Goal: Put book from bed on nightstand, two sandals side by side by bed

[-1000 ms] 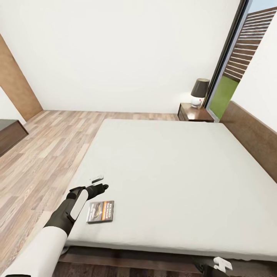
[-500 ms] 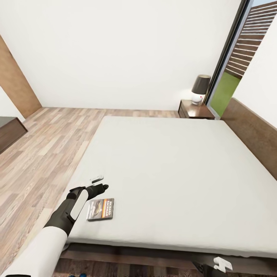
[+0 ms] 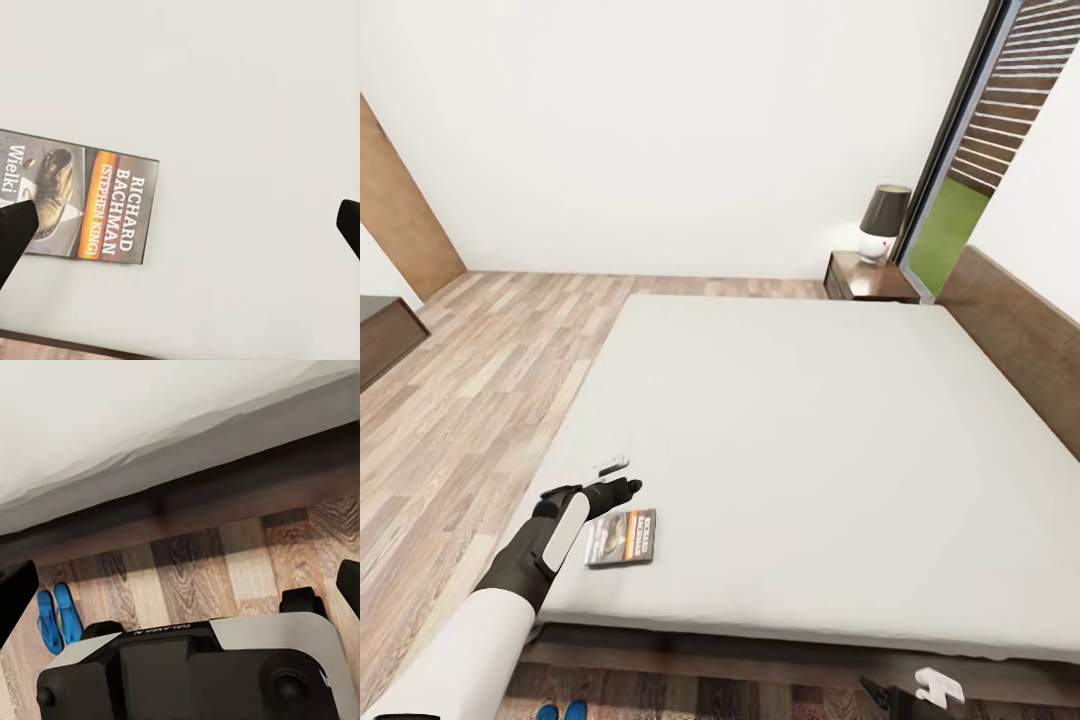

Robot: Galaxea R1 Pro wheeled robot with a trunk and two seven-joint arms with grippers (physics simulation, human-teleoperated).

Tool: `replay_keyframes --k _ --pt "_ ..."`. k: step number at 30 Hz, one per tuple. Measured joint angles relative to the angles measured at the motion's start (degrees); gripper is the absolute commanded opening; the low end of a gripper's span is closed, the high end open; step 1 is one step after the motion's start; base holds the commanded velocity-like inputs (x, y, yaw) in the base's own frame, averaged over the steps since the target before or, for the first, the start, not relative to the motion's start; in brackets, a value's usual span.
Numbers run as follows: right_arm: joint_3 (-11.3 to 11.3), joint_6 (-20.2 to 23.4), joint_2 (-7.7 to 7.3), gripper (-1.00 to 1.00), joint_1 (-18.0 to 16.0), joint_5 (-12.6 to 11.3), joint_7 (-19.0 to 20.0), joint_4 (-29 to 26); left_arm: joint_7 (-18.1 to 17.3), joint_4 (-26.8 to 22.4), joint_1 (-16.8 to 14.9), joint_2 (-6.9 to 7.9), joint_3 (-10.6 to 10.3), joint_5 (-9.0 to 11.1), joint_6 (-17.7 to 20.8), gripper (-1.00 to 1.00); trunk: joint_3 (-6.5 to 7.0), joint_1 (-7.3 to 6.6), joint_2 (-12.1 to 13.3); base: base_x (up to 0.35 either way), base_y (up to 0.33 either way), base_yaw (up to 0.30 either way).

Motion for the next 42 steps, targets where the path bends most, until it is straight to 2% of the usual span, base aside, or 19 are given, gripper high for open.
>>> replay_keyframes --k 42 --pt "0.00 -0.09 0.00 1.00 0.00 0.05 0.00 -0.03 0.00 -0.03 0.00 0.00 0.00 -0.07 0.00 1.00 -3.76 0.00 -0.01 0.000 0.000 0.000"
